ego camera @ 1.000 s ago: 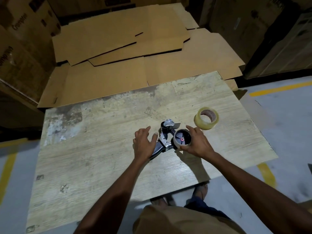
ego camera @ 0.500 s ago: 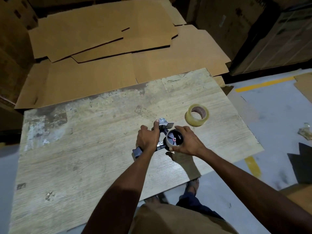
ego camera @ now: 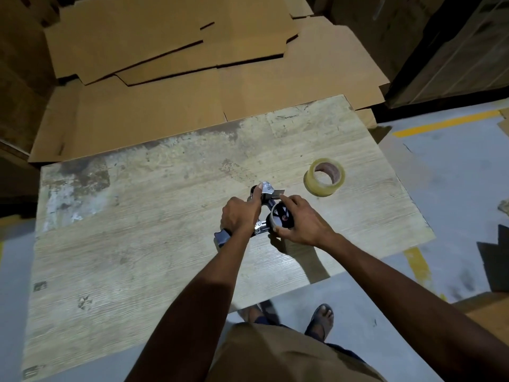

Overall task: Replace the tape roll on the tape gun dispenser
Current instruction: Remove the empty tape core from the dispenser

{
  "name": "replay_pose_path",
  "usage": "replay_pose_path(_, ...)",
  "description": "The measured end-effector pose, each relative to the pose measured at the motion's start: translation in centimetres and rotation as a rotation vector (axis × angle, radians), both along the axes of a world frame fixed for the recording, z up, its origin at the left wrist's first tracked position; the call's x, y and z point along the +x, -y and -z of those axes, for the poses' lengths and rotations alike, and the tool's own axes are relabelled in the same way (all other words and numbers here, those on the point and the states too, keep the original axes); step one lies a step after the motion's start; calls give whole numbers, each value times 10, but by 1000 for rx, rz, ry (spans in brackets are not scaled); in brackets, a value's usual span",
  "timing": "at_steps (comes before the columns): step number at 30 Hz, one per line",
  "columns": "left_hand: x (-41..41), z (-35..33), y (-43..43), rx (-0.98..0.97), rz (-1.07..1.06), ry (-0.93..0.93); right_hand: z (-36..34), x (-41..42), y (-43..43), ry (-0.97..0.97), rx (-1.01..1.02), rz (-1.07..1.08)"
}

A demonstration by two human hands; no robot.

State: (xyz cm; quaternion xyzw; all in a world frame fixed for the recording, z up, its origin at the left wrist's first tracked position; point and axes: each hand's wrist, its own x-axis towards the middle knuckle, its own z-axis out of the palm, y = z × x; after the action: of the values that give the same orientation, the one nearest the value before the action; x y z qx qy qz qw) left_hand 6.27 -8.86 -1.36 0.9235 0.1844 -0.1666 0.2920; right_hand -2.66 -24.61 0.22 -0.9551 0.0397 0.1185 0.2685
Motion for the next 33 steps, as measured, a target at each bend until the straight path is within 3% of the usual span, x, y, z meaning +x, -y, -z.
replay_pose_path(8, -7, -1, 12, 46, -17, -34, 1, 6, -5, -57, 3, 61)
replay_pose_path(20, -8, 7, 26, 48, -161, 221, 9, 13, 1, 14, -5, 117)
replay_pose_path(33, -6, 3, 26, -14, -223, 267, -4, 23, 5, 12, -42, 40)
